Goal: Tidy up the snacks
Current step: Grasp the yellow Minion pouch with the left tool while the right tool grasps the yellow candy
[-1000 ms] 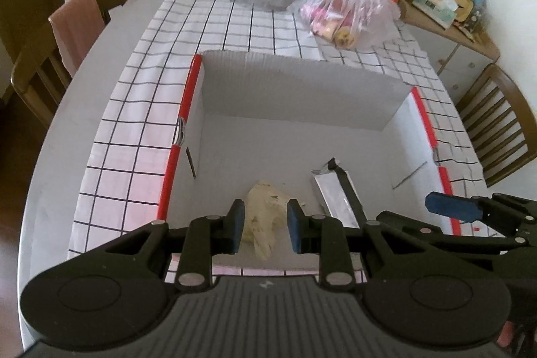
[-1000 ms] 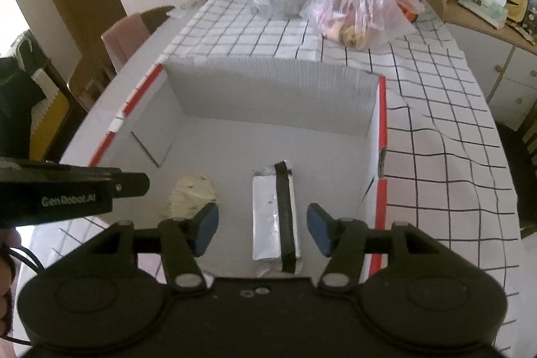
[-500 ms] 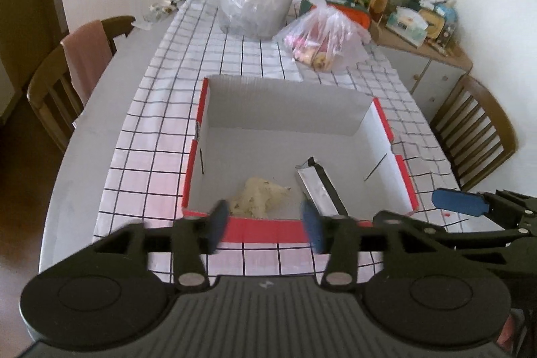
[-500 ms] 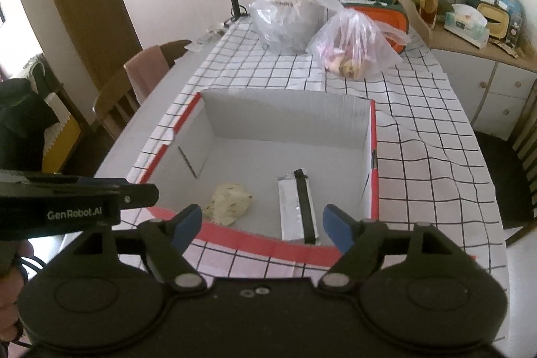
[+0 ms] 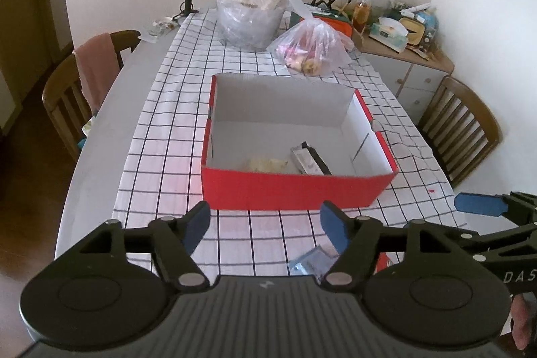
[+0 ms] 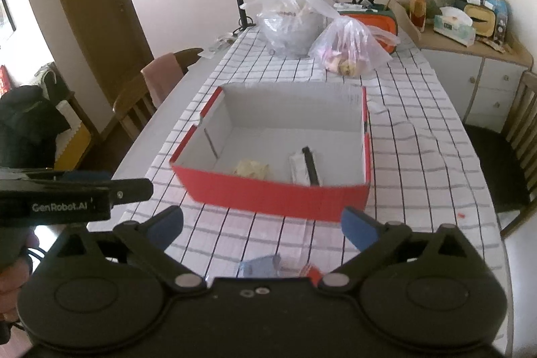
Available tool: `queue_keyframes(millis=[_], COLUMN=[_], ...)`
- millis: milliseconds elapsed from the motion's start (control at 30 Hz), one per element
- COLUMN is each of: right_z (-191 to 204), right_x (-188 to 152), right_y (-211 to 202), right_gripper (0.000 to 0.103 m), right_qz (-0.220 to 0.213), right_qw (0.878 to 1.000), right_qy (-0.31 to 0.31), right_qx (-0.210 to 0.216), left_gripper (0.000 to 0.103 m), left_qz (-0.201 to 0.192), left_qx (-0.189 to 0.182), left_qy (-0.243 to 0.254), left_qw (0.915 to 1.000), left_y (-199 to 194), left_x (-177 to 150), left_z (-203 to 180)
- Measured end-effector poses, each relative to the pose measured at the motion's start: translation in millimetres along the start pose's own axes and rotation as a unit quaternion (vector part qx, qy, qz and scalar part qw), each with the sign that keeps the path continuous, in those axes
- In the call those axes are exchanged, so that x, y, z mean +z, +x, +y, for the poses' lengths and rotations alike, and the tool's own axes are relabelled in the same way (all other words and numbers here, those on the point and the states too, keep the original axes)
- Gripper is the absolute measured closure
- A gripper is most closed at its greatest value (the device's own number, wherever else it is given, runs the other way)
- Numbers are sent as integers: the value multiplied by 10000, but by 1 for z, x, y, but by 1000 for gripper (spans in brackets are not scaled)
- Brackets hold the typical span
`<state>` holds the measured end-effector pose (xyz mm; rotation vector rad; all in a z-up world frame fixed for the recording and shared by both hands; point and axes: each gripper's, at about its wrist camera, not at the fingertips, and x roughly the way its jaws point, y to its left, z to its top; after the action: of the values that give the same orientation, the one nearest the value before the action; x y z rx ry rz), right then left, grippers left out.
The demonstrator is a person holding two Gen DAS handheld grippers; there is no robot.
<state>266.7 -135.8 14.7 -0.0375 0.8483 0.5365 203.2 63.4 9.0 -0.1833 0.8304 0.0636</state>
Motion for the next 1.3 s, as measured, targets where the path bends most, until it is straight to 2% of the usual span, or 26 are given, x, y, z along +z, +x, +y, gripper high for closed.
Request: queue_keyframes(millis=[100, 333, 733, 900, 1100, 1300], right_z=[3, 7, 3, -3, -1, 7], right_x=[-15, -59, -136, -156, -174, -179], right_y=[-9, -21, 5, 24, 38, 48], right_gripper=[2, 2, 3, 6, 7, 11], right_qz=[18, 129, 868, 1081, 1296, 1405], right_qw=[10000, 9997, 9940, 9907, 9899, 9894], right_qy=[27, 210, 615, 694, 430, 140], right_qx=[20, -28, -253, -452, -367, -344], left_gripper=[27, 27, 27, 27, 27, 27], left_qz=[-41, 129, 812, 1129, 1558, 1782], left_qx=[9, -44, -231, -253, -390, -481], left_qy=[45, 172, 601, 873, 1200, 1265], left_qw=[10000, 9998, 9946, 9894, 9797, 9746], left_y=[-8, -20, -6, 9, 28, 41], left_x=[-15, -57, -136, -163, -189, -198], left_z=[1, 7, -6, -13, -25, -33])
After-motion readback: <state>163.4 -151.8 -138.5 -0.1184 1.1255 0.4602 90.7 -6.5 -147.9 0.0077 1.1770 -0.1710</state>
